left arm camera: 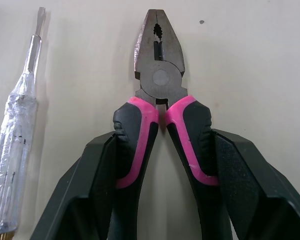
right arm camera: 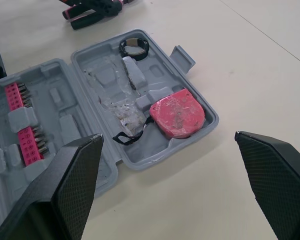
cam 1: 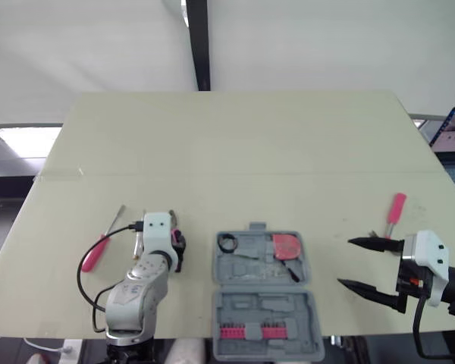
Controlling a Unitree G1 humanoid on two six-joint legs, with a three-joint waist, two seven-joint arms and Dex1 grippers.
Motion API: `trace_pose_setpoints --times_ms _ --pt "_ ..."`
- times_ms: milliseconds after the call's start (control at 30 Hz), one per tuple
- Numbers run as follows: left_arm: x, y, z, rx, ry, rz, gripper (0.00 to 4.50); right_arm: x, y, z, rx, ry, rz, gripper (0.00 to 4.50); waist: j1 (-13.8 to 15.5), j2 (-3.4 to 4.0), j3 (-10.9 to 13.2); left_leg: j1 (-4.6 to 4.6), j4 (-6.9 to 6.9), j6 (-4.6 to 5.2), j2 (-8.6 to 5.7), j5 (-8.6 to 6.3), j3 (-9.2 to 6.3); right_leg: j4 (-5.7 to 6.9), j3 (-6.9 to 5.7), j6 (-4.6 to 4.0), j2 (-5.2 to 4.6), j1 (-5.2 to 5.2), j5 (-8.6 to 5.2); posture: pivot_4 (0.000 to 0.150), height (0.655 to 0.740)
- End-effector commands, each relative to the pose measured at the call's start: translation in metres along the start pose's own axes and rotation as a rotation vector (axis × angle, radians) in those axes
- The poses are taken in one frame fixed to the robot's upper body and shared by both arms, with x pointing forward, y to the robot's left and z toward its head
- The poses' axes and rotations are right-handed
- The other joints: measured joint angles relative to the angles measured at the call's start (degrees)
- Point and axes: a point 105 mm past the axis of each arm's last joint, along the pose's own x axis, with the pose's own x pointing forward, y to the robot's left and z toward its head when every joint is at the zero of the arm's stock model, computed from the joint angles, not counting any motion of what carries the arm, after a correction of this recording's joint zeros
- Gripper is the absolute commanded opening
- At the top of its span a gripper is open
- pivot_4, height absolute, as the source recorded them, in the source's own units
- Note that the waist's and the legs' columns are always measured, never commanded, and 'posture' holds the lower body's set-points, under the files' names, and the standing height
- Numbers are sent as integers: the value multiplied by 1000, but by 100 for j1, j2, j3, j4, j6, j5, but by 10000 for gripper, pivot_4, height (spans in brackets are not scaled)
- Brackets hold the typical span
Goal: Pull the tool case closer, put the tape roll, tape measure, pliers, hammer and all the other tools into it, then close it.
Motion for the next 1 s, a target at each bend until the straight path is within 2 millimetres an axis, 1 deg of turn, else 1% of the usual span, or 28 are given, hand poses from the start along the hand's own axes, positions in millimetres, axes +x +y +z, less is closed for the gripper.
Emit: trace_pose_setpoints --times_ms 33,100,167,233,267,333,400,467,533,600,667,767,867,1000 --pt "1 -3 -2 23 13 -11 23718 -2 -4 4 -34 4 -15 45000 -1 0 0 0 0 0 0 0 0 0 0 0 0 0 0 1500 7400" --pt "0 2 9 57 -31 -13 23718 -1 -6 4 -36 1 -15 45000 -4 0 0 0 0 0 0 0 0 0 0 0 0 0 0 1500 7400" --pt "-3 12 27 102 -100 -21 23718 1 -8 5 -40 -8 -20 45000 -23 -3 2 -1 0 0 1 0 0 2 0 0 1 -3 0 1500 7400" --pt "-5 18 37 135 -137 -39 23718 3 -10 5 -42 -14 -22 45000 -42 -5 3 -3 0 -2 2 1 0 4 0 0 1 -9 0 1500 7400" --pt "-8 19 49 175 -178 -104 23718 5 -11 6 -43 -20 -21 45000 -45 -5 3 -4 -1 -2 1 1 1 3 0 0 1 -10 0 1500 7400" --pt "-16 18 72 312 -260 -242 23718 10 -14 6 -40 -32 -15 45000 -61 -10 7 -6 -2 -2 2 1 2 5 0 -1 1 -16 0 1500 7400" --pt "-25 13 83 475 -294 -387 23718 16 -14 5 -36 -29 2 45000 -64 -10 6 -7 -3 -6 2 3 2 8 0 -3 3 -20 -1 1500 7400" --pt "-35 4 85 626 -309 -544 23718 22 -14 5 -20 -23 30 45000 -60 -8 6 -8 -4 -6 2 3 2 4 0 -3 2 -19 -1 1500 7400" --pt "-48 -5 81 726 -297 -701 23718 28 -14 6 -12 -24 58 45000 -62 -8 7 -8 -8 -5 1 3 3 1 -1 -3 2 -19 -1 1500 7400" --pt "-56 -9 76 819 -278 -808 23718 32 -13 9 -7 -17 83 45000 -63 -6 9 -9 -10 -5 1 3 3 -1 0 -3 2 -20 -1 1500 7400" --pt "-64 -15 71 891 -252 -909 23718 39 -14 15 -1 -30 93 45000 -76 -5 10 -10 -10 -6 4 3 3 3 -3 -3 4 -22 -1 1500 7400" --pt "-72 -23 69 965 -245 -1006 23718 48 -10 23 -17 -22 130 45000 -83 -5 11 -9 -10 -7 4 4 4 5 -1 -3 4 -23 -1 1500 7400" --pt "-78 -33 68 1034 -239 -1077 23718 55 3 27 -62 43 194 45000 -62 -4 12 -12 -10 -6 3 3 4 6 -2 -2 3 -25 -1 1500 7400" --pt "-81 -51 66 1079 -246 -1155 23718 65 15 38 -69 55 241 45000 -63 -6 13 -13 -8 -6 3 3 4 8 -2 -2 3 -26 -1 1500 7400"
